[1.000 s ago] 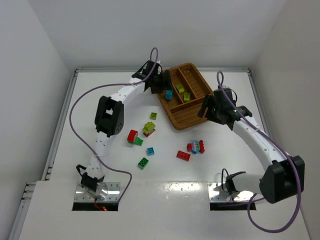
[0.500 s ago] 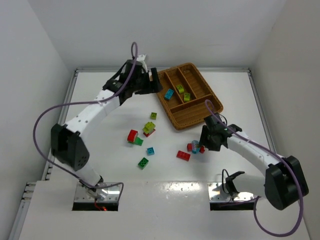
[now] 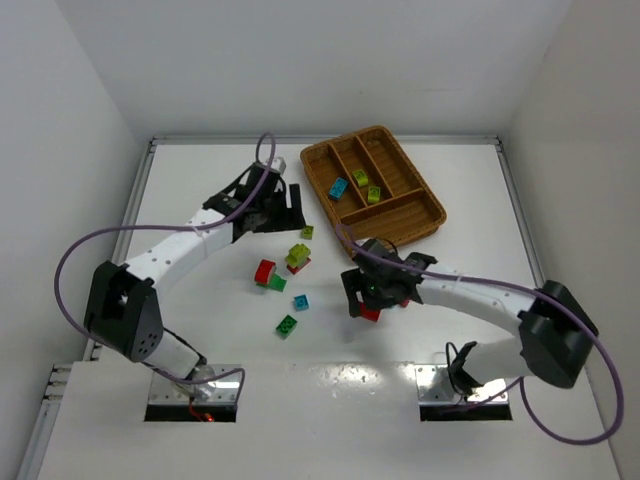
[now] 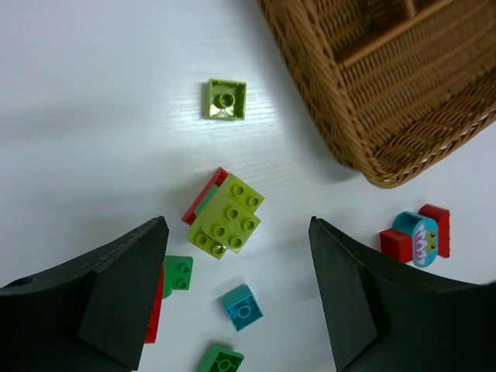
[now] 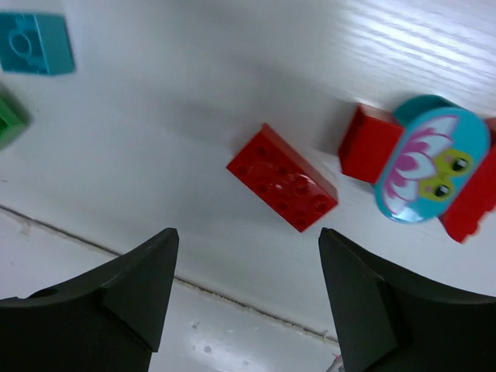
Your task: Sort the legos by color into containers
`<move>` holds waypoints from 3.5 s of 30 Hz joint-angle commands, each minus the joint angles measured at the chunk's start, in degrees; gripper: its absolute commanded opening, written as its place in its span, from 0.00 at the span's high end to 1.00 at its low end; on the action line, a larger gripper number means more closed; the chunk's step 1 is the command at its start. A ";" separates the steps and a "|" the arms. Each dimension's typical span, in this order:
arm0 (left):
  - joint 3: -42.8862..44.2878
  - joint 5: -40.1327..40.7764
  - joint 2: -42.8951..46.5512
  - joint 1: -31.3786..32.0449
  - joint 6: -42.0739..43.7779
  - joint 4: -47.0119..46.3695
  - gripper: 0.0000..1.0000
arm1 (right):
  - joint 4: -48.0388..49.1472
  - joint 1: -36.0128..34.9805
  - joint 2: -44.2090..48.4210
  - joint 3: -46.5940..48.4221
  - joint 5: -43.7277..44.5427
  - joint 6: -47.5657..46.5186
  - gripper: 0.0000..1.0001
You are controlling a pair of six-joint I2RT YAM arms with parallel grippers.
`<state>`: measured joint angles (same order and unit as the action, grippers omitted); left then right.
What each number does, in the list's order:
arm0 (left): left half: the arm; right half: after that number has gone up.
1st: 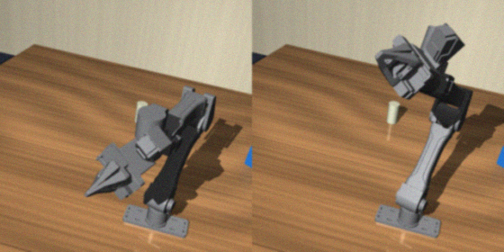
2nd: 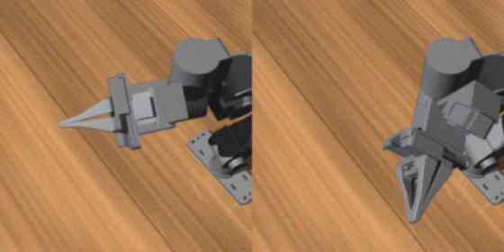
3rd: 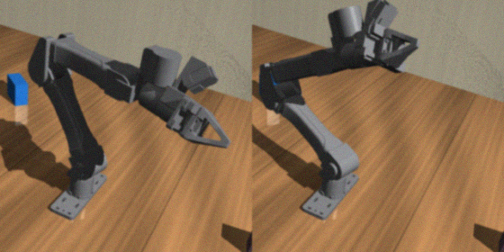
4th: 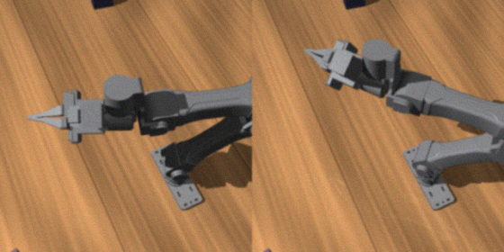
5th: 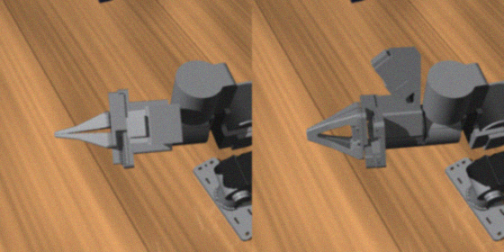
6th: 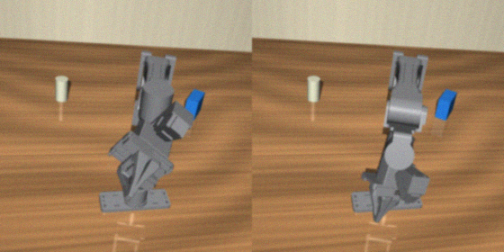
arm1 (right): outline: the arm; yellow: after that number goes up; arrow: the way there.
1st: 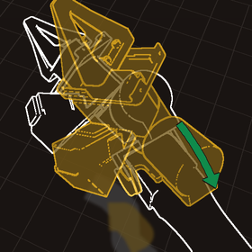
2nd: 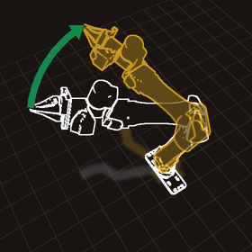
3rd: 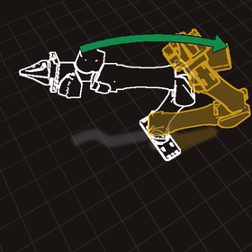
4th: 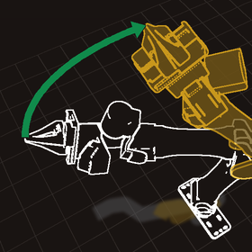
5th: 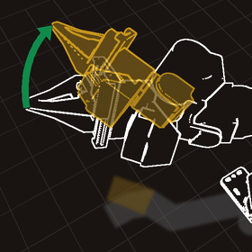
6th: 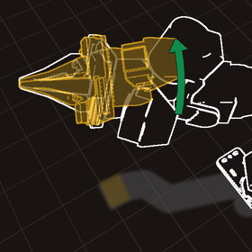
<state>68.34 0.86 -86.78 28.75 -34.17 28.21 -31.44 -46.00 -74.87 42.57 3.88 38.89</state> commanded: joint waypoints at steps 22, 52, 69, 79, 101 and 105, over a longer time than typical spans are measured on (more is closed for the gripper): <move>1.19 1.60 4.17 -1.68 -0.72 -1.66 0.20 | 7.01 -4.54 -12.05 -0.73 2.27 -7.25 0.55; 0.66 2.57 7.51 -15.13 -1.25 1.76 0.18 | 5.07 35.18 -42.44 58.13 6.76 -2.51 0.70; 1.28 7.92 8.47 -16.27 1.65 4.92 0.07 | 0.41 35.01 -47.94 68.56 9.13 -1.63 0.41; -2.86 15.84 12.86 -22.51 -5.38 11.16 0.11 | 8.42 2.87 -17.86 23.82 2.71 -4.62 0.33; -6.81 7.75 17.79 -23.83 -5.38 7.83 0.13 | 13.60 -12.80 -35.16 26.96 1.12 0.48 0.35; -6.81 7.75 17.79 -23.83 -4.86 7.83 0.13 | 11.23 -12.80 -36.66 29.06 4.81 1.10 0.60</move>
<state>61.52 9.39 -70.59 5.15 -39.51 37.56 -19.66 -58.30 -111.00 68.29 4.69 39.31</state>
